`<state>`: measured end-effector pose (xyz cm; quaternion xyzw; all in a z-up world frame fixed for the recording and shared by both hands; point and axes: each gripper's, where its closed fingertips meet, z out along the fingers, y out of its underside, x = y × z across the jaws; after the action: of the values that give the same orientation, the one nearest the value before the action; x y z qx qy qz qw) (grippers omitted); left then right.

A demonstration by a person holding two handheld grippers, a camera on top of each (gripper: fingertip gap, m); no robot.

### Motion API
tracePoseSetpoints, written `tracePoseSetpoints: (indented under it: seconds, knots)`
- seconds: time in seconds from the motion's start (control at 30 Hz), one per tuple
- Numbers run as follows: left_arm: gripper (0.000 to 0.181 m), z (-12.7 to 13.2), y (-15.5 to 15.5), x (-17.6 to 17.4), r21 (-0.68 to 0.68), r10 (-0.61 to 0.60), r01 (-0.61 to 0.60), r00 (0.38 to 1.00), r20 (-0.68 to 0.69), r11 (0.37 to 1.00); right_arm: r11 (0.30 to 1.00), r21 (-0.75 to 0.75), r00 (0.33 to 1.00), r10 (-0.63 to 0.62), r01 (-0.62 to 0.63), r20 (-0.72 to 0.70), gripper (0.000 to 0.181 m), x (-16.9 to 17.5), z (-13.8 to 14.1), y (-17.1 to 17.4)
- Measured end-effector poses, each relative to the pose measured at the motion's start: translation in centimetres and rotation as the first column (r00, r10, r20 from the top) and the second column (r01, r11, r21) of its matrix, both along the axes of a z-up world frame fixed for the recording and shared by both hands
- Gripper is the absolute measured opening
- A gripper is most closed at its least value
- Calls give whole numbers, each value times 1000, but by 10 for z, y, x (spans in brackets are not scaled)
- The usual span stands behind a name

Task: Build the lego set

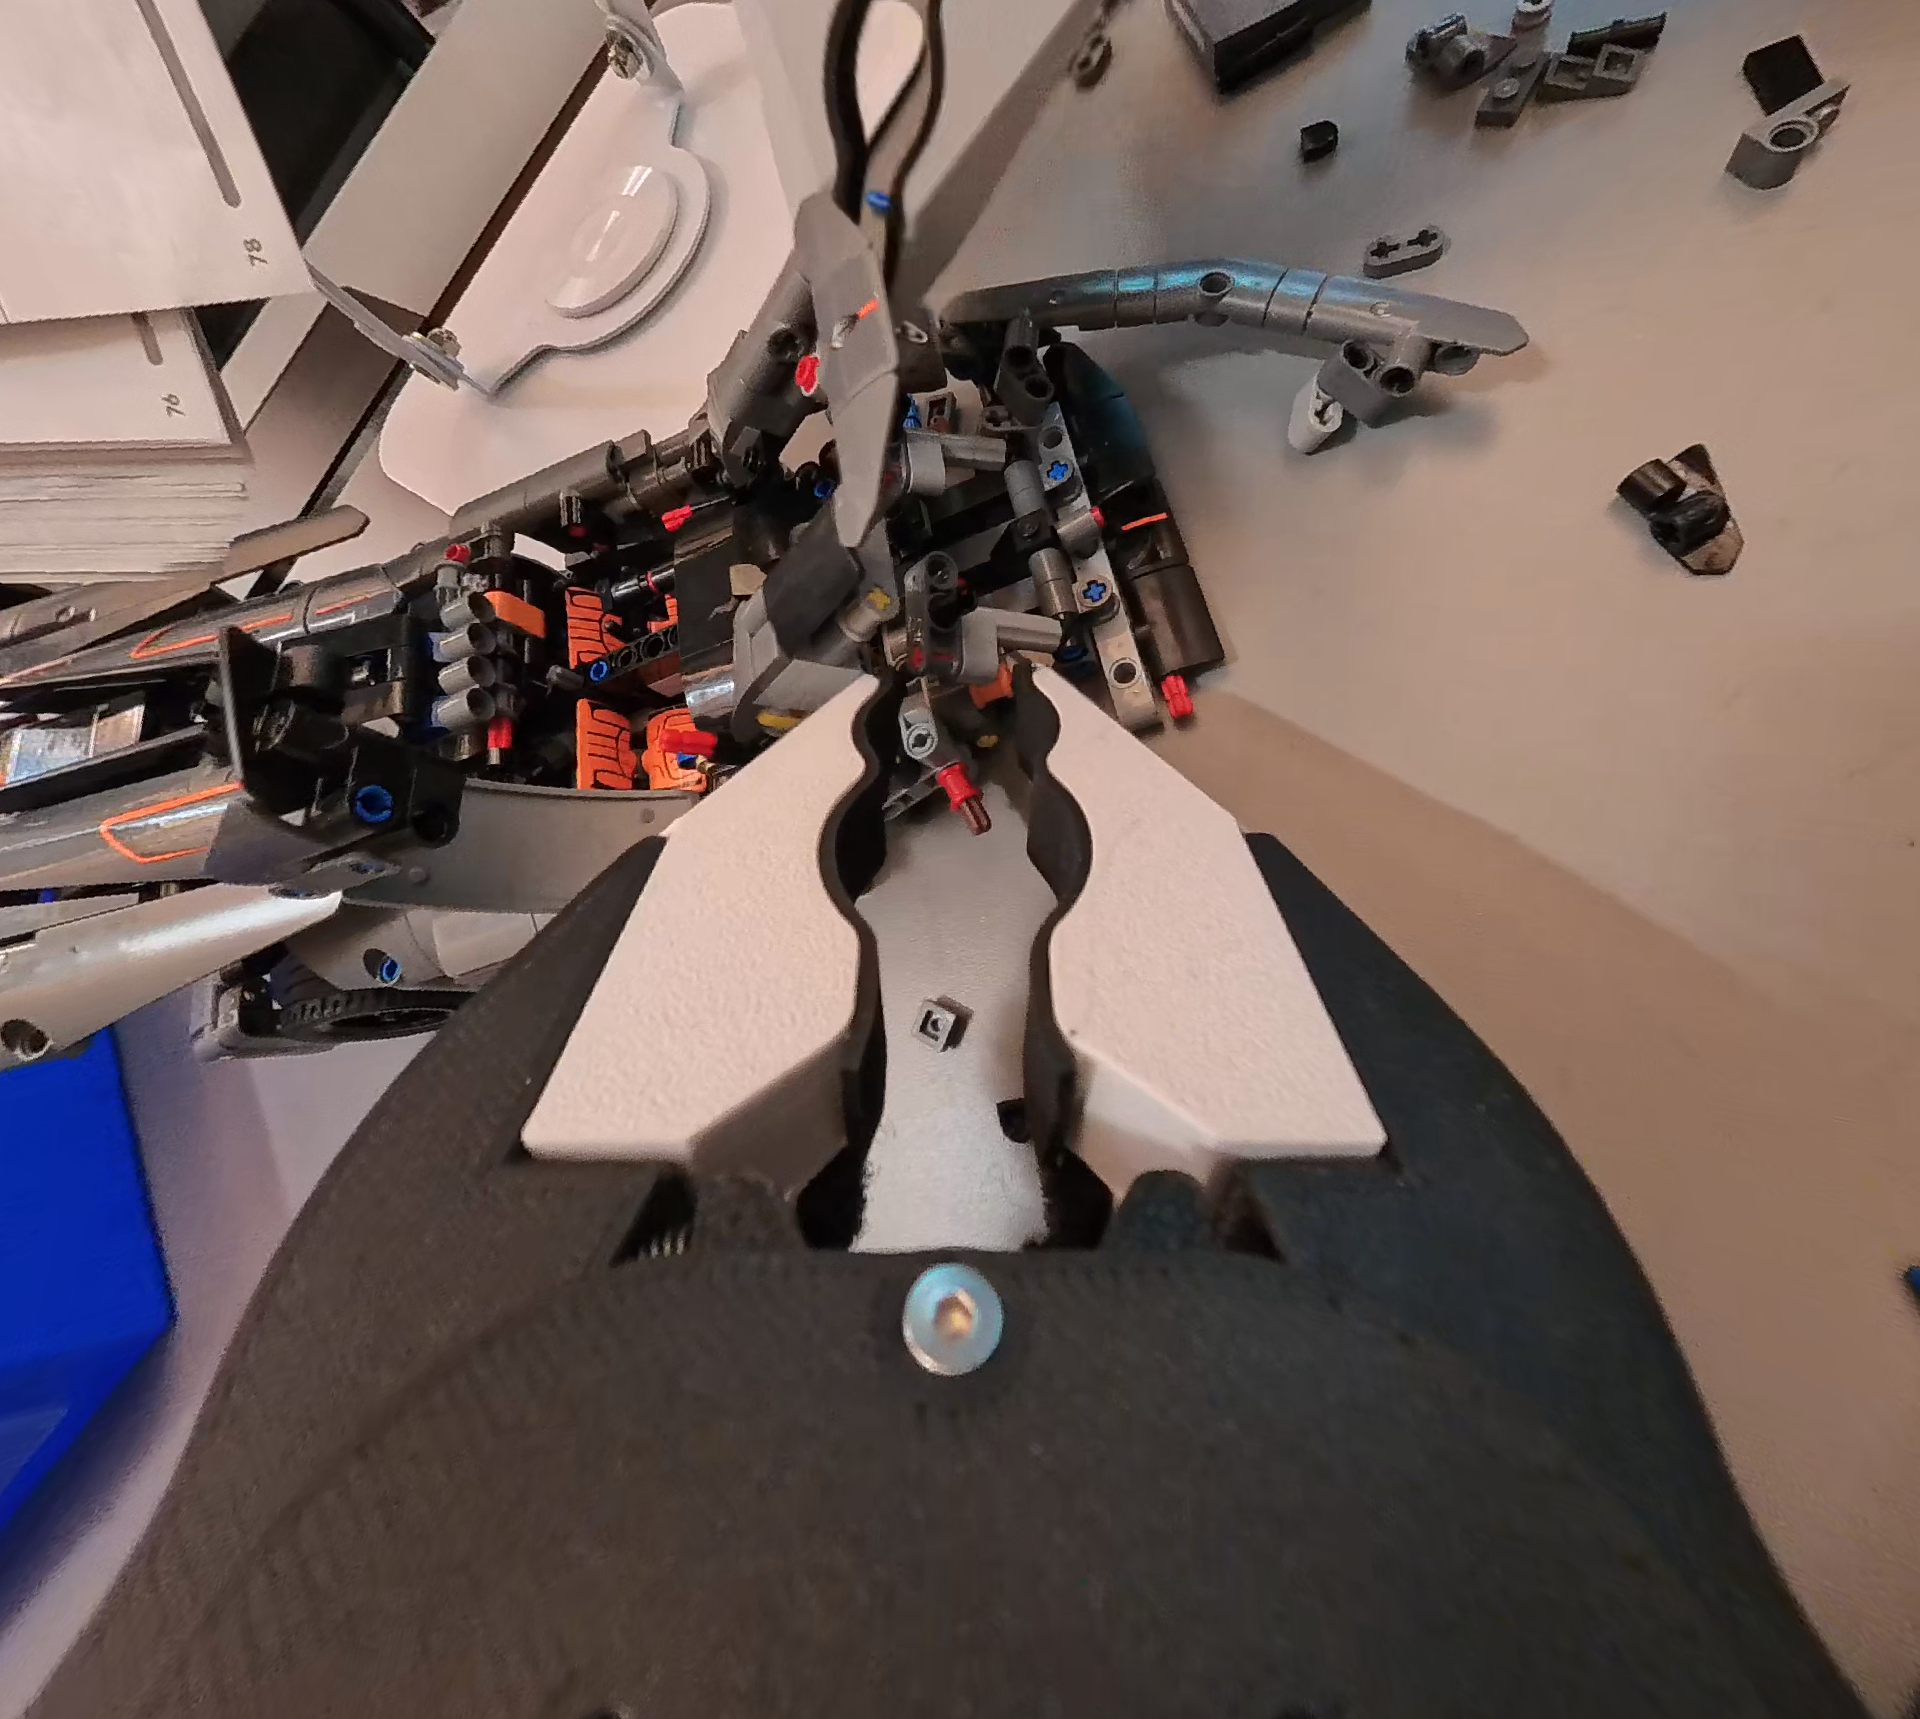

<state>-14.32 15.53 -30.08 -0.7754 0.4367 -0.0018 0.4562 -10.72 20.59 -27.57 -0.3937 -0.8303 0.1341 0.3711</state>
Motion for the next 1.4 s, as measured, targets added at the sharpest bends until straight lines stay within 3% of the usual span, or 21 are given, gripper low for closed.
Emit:
tracePoseSetpoints:
  seconds: [0.23, 0.57, 0.77, 1.0, 1.4]
  knots:
    - [20, 1, -1, 1, 2, -4, 4, 1000, 9, 1000, 995, -87, 997, 44, -48, -56, 4, 10, 37, -9]
    - [19, -2, 0, 2, 2, -3, 3, 1000, -4, 1000, 990, -129, 997, 53, -60, -52, 5, 23, 34, -10]
    - [18, -4, 1, 2, 8, 4, -4, 1000, -11, 1000, 987, -161, 994, 12, -30, -111, 4, 22, 45, -5]
    - [20, -4, 1, 2, 12, 7, -7, 1000, -18, 1000, 993, -102, 997, -68, 64, -36, 18, 16, 14, 6]
    - [19, -5, 3, 2, 31, 21, -19, 999, -45, 999, 995, -69, 997, -67, 65, -25, 19, 1, -16, -3]
